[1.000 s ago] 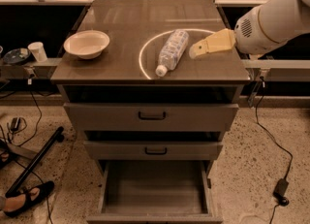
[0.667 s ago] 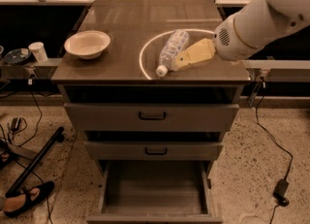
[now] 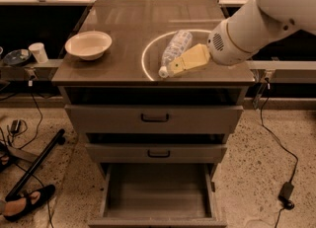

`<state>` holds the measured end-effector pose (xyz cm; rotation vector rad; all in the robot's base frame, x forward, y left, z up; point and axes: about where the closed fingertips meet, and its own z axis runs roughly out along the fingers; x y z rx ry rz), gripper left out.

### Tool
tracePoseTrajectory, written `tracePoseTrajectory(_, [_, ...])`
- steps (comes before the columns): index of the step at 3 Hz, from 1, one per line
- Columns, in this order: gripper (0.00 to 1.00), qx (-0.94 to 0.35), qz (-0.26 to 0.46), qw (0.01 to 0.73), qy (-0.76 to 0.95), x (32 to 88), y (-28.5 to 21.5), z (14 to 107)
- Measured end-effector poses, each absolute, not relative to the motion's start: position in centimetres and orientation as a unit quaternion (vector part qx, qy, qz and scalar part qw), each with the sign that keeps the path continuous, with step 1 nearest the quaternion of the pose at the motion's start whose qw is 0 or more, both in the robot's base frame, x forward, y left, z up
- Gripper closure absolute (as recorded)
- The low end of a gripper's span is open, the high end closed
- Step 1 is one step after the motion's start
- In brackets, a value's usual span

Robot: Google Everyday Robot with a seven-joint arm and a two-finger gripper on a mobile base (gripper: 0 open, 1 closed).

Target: Place blue plastic bottle into bottom drawer

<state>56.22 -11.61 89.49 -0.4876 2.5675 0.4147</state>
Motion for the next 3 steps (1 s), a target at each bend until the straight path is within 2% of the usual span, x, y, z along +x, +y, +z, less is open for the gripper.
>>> tracePoseTrajectory(3, [0.00, -0.140, 0.143, 0.259, 0.945, 64.7, -14.1, 89.6])
